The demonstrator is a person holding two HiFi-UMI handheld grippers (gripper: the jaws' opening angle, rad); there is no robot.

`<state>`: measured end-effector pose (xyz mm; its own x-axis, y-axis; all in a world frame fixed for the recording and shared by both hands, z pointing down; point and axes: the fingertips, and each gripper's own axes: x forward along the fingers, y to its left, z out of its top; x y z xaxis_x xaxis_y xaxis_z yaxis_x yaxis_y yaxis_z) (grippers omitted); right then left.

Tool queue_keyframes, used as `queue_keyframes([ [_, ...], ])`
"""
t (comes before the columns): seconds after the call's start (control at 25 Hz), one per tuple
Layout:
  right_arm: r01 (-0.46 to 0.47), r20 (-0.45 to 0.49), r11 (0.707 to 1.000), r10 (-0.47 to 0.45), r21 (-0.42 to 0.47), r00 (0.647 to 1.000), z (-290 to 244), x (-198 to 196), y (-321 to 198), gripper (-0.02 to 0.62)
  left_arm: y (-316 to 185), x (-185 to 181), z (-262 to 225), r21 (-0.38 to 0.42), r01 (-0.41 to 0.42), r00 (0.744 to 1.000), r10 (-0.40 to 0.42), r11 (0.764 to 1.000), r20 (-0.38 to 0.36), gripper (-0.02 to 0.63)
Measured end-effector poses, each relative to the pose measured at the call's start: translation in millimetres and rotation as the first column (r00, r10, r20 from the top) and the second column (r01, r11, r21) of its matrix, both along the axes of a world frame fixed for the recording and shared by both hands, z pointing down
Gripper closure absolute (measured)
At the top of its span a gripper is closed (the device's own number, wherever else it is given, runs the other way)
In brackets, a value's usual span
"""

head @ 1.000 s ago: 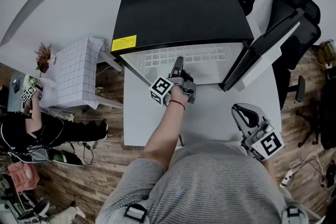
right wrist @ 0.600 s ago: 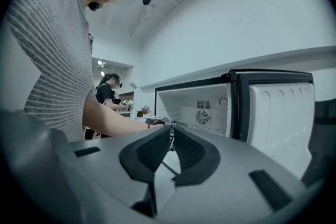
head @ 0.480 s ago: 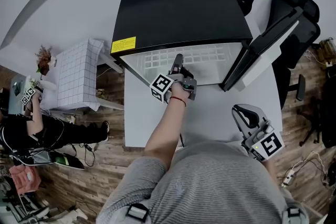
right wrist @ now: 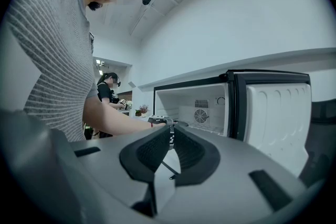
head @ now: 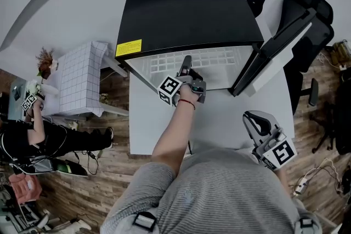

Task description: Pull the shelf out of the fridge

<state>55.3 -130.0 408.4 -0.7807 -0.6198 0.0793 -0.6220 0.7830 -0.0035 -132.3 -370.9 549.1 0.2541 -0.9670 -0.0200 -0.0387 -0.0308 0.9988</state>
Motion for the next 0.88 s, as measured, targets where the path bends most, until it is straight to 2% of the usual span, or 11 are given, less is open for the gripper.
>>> queue_keyframes([
  [0.64, -0.037, -0.021, 0.999, 0.037, 0.014, 0.999, 1, 10, -5, 0.581, -14, -4, 3, -0.010, 0.050, 0.998, -0.050, 0.999, -0.030, 0.459],
  [0.88, -0.049, -0.025, 0.999, 0.049, -0.006, 0.998, 1, 12, -6, 0.581, -19, -5, 4, -0.008, 0.061, 0.997, -0.061, 0.998, -0.042, 0.459],
])
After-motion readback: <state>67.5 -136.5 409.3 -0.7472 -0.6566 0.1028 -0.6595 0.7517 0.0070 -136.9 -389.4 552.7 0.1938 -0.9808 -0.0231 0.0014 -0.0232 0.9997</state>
